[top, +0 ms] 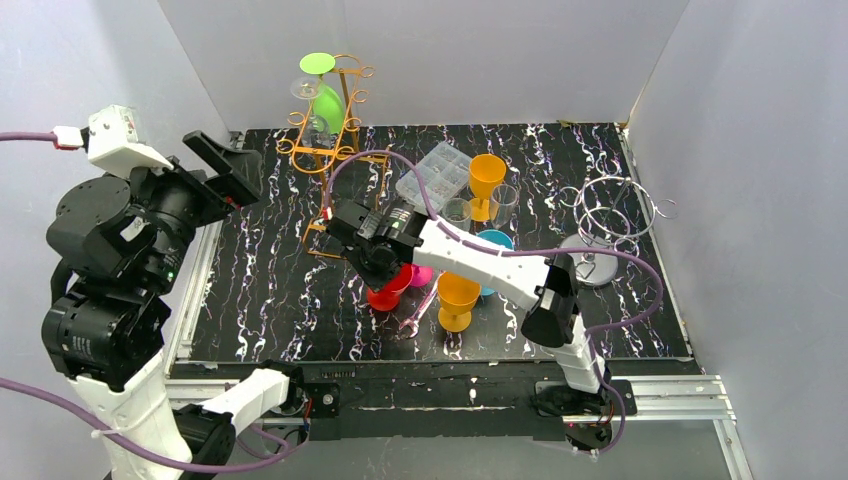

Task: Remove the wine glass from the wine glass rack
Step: Place the wine glass at the center of the board.

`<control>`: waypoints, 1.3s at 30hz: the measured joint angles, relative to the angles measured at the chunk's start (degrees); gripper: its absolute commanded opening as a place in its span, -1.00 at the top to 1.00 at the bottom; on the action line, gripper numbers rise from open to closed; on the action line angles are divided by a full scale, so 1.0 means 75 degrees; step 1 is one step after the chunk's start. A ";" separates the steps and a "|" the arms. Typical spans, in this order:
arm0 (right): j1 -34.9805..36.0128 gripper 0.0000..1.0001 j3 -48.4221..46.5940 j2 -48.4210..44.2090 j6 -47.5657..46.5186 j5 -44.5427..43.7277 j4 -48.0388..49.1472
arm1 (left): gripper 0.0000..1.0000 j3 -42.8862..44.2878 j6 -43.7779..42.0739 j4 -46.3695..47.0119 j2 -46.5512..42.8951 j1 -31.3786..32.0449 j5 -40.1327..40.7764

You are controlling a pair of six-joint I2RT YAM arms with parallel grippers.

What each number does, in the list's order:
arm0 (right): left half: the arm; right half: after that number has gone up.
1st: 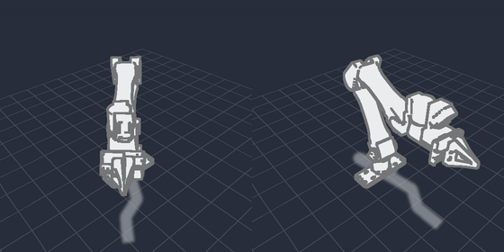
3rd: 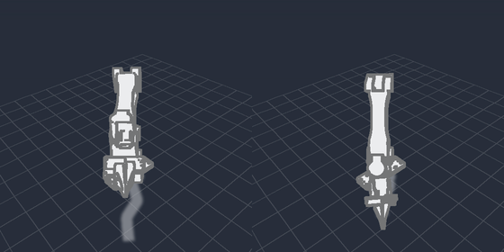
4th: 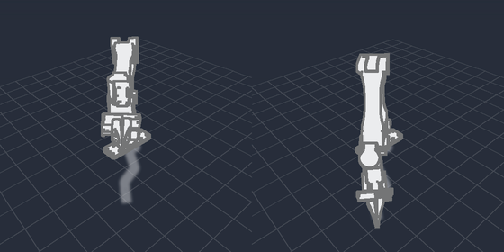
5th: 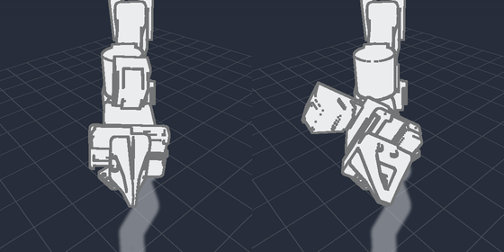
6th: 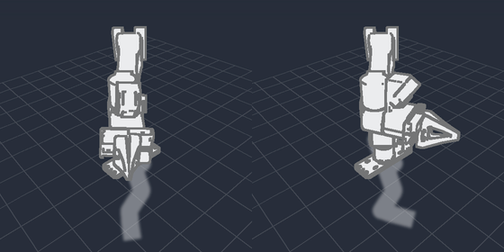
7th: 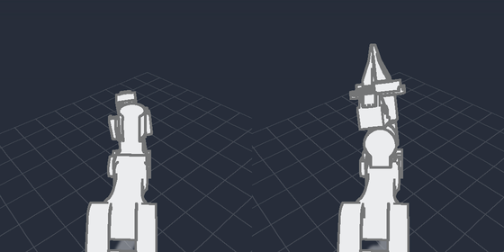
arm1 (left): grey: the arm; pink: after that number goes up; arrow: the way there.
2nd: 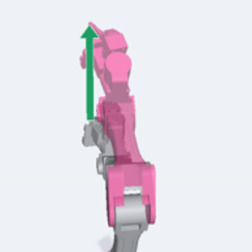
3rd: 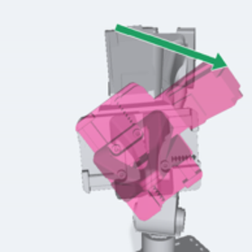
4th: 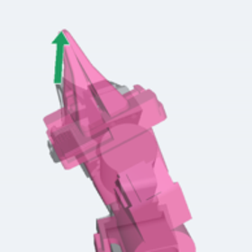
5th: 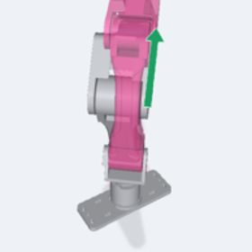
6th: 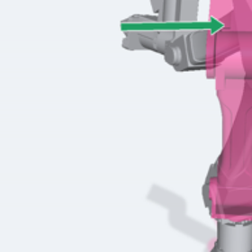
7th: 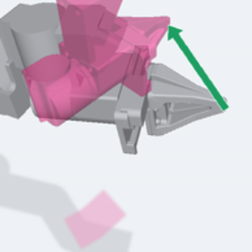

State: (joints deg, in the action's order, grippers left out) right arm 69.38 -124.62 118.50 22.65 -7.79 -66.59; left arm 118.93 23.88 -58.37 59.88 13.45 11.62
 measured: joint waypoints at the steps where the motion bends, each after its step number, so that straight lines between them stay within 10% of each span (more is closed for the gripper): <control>1: 0.0026 0.97 -0.0070 0.0079 -0.0026 -0.0041 -0.0073 | -0.97 0.0026 -0.0032 0.0006 -0.0047 0.0000 0.0035; 26: 0.0268 0.93 -0.0099 0.0318 -0.0087 -0.0166 -0.0539 | -0.97 -0.0312 -0.0102 0.0003 0.0175 0.0000 0.0117; 39: 0.0306 0.09 -0.0187 0.0516 -0.0187 -0.0166 -0.0571 | -0.97 -0.0455 -0.0122 0.0003 0.0192 0.0000 0.0073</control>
State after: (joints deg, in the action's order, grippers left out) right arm 71.68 -126.02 122.37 21.26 -9.04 -70.87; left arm 115.52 22.96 -58.35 61.32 13.45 12.16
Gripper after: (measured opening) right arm 0.385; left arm 0.982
